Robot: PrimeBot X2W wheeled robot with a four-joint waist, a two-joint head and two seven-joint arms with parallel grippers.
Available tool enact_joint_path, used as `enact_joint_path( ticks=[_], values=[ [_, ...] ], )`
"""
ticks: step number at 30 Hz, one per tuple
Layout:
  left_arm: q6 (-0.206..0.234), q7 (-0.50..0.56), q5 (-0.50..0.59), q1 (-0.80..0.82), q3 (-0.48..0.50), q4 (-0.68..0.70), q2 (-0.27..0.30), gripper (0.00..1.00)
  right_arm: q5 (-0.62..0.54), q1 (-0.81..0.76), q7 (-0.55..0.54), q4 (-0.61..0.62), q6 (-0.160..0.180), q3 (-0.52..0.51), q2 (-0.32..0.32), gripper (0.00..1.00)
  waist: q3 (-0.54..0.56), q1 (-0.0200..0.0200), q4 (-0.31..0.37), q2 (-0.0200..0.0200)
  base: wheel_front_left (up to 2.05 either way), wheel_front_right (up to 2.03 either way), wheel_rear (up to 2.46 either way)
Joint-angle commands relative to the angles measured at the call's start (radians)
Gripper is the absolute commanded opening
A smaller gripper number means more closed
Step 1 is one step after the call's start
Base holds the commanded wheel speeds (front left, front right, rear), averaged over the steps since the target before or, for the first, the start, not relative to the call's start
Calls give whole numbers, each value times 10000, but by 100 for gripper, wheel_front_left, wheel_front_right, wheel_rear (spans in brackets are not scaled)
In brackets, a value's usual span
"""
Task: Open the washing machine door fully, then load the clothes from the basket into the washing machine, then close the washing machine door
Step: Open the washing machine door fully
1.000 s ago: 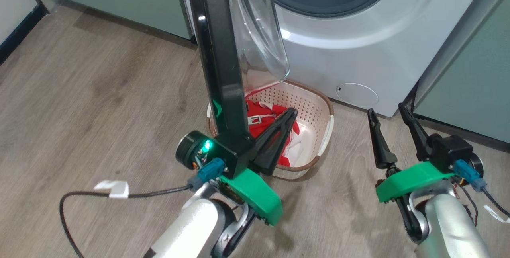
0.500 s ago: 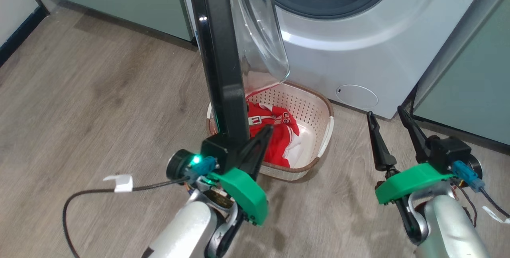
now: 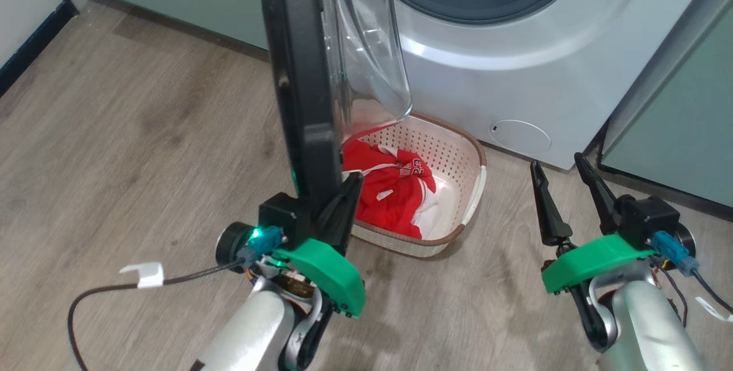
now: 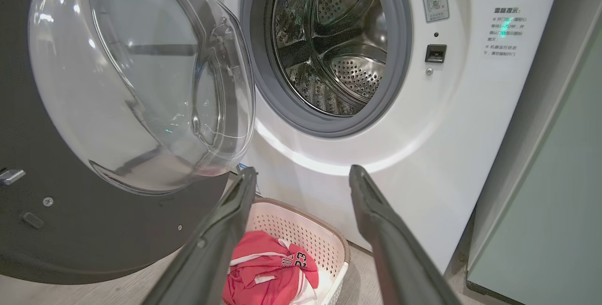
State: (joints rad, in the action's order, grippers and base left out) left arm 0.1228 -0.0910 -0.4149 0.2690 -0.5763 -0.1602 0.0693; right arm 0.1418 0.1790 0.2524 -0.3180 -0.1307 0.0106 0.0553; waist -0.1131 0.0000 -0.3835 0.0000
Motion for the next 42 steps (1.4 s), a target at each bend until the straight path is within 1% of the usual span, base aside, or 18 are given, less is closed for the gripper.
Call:
enact_joint_path(
  ticks=[1, 5, 10, 16, 17, 22, 28, 34, 37, 40, 42],
  values=[
    [154, -118, -66, 211, 587, 337, 181, 0, 28, 396, 93, 263, 0, 211, -51, 100, -31, 0, -43, 0, 0, 0, 0],
    [374, -258, -167, 96, 889, 342, 293, 0, 8, 466, 93, 234, 0, 200, -51, 100, -95, 0, -122, 0, 0, 0, 0],
    [696, -540, -421, -78, 1513, 356, 484, 0, -1, 542, 93, 238, 0, 164, -51, 100, -199, 0, -211, 0, 0, 0, 0],
    [982, -803, -650, -207, 2242, 300, 871, 0, -19, 639, 93, 234, 0, 162, -51, 100, -366, 0, -278, 0, 0, 0, 0],
    [1072, -904, -719, -215, 2495, 268, 997, 0, -37, 687, 93, 240, 0, 161, -51, 100, -435, 0, -292, 0, 0, 0, 0],
    [1195, -1235, -935, -91, 3233, 33, 1313, 0, -110, 820, 93, 240, 0, 161, -51, 100, -638, 0, -294, 0, 0, 0, 0],
    [1039, -1578, -1178, 235, 4047, -479, 1526, 0, -263, 1023, 93, 293, 0, 157, -51, 100, -1012, 0, -210, 0, 0, 0, 0],
    [683, -1693, -1410, 733, 4986, -1162, 1637, 0, -419, 1267, 91, 294, 0, 146, -51, 100, -1507, 0, -91, 0, 0, 0, 0],
    [570, -1701, -1396, 923, 5440, -1248, 1627, 0, -473, 1347, 90, 306, 0, 134, -51, 100, -1675, 0, -55, 0, 0, 0, 0],
    [354, -1704, -1240, 1122, 6147, -1300, 1552, 0, -542, 1442, 87, 352, 0, 126, -51, 100, -1897, 0, -17, 0, 0, 0, 0],
    [116, -1705, -1137, 1271, 6551, -1418, 1507, 0, -581, 1492, 78, 391, 0, 110, -51, 100, -2030, 0, -8, 0, 0, 0, 0]
  ],
)
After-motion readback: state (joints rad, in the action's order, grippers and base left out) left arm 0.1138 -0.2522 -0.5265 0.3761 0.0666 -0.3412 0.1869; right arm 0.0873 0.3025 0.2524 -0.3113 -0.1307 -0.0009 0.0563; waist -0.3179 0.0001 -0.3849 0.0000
